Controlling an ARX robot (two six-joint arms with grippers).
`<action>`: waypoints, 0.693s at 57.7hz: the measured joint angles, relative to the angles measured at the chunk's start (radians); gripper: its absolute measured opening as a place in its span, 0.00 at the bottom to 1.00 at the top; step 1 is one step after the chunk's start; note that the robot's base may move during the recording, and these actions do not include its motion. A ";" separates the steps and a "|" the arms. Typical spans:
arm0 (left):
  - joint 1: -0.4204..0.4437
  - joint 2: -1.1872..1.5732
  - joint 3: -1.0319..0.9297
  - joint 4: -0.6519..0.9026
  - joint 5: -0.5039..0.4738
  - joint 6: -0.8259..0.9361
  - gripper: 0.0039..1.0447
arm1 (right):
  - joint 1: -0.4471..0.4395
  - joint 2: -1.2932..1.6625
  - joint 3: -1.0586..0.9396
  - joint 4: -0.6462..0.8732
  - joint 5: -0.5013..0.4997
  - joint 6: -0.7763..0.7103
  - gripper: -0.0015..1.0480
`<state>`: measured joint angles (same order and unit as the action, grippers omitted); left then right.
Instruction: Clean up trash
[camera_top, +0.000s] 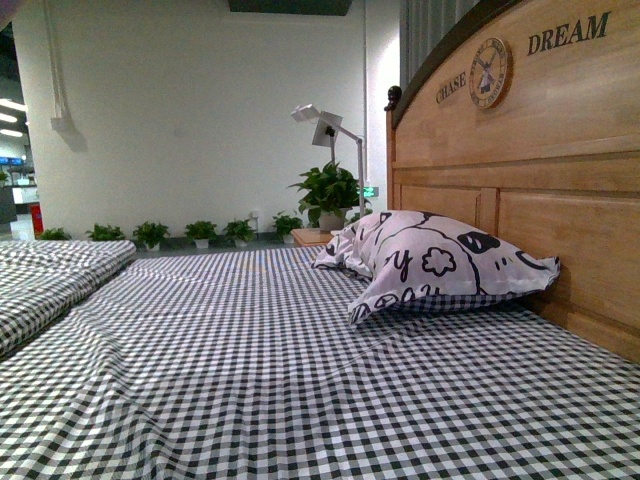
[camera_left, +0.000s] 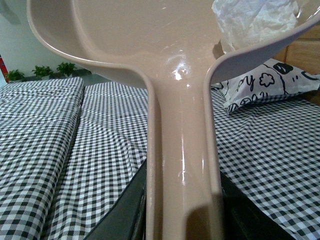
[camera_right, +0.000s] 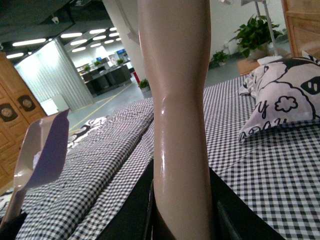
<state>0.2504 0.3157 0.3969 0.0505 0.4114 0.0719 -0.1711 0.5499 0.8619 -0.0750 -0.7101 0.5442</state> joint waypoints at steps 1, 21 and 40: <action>0.000 0.000 0.000 0.000 0.000 -0.001 0.25 | 0.000 0.000 0.000 0.000 0.001 -0.001 0.19; 0.000 -0.001 0.000 0.000 0.000 -0.010 0.25 | 0.000 0.000 0.000 -0.002 0.005 -0.010 0.19; 0.000 -0.001 0.000 0.000 0.000 -0.010 0.25 | 0.000 0.001 0.000 -0.002 0.006 -0.010 0.19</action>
<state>0.2504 0.3149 0.3969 0.0502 0.4114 0.0616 -0.1711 0.5507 0.8619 -0.0769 -0.7036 0.5343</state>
